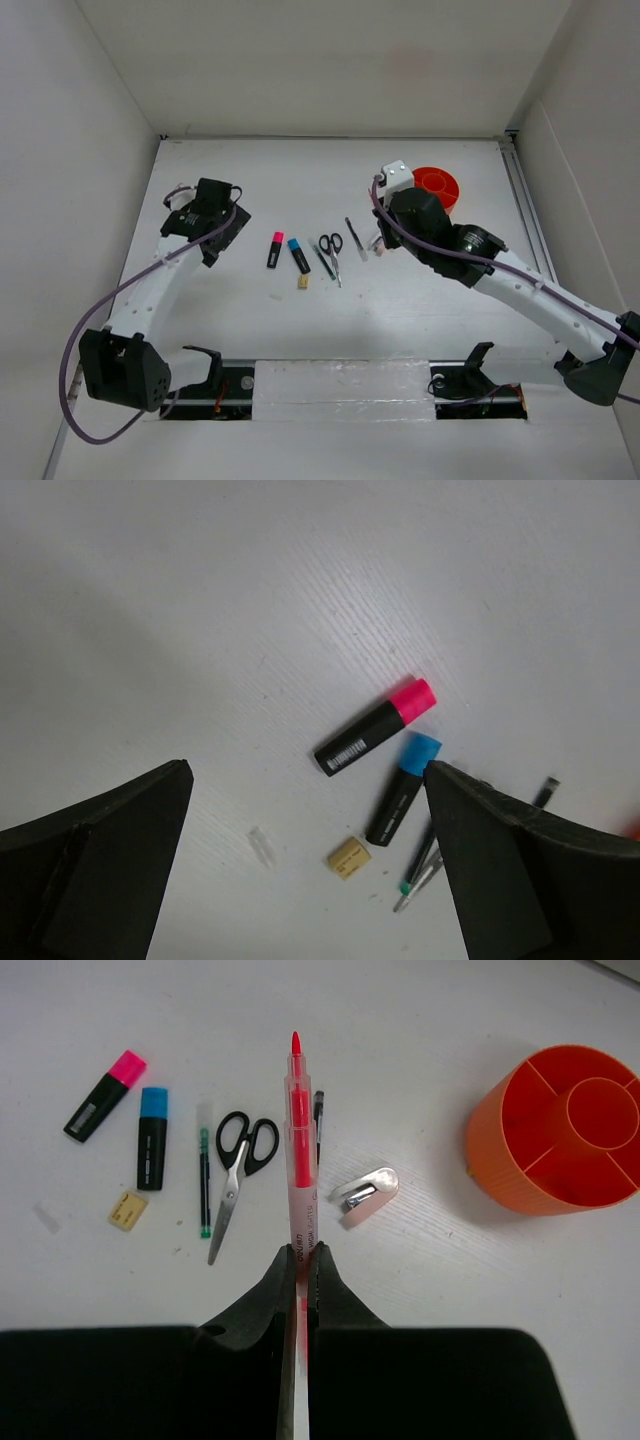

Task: Sort the stationery into containers
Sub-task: Close the pen cap on the pen.

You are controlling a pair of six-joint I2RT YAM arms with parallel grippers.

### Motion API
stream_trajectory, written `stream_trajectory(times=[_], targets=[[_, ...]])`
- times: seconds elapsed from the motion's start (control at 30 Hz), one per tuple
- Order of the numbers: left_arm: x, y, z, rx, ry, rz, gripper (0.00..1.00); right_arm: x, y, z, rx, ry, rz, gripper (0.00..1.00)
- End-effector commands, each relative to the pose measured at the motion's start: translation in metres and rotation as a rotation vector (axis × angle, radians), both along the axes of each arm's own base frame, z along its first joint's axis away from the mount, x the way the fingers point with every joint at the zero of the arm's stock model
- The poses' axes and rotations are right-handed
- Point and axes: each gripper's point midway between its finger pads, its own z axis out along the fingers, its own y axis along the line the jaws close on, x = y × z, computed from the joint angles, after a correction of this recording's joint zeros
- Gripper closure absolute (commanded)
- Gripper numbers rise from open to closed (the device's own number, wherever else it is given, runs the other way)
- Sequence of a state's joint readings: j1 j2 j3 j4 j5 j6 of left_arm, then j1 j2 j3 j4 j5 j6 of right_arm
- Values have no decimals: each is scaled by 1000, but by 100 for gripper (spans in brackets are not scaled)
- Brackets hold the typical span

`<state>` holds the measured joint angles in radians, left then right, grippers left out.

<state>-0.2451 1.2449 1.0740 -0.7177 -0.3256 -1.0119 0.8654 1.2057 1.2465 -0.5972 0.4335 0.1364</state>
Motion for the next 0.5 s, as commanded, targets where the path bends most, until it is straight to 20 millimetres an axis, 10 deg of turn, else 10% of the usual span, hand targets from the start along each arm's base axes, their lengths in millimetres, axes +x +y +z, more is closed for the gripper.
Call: stream_trajectory(times=[0.0,0.2,0.47], targets=[[-12,6,21,-73,-67,15,0,-3,-5,28,77,-63,-22,100],[-17,-20,15,-153,-53,-69,0,-6,3,26,93,-58,13,100],[-70,-124,-4,-221,15,-47,0,-7,6,18,64,-42,26,100]])
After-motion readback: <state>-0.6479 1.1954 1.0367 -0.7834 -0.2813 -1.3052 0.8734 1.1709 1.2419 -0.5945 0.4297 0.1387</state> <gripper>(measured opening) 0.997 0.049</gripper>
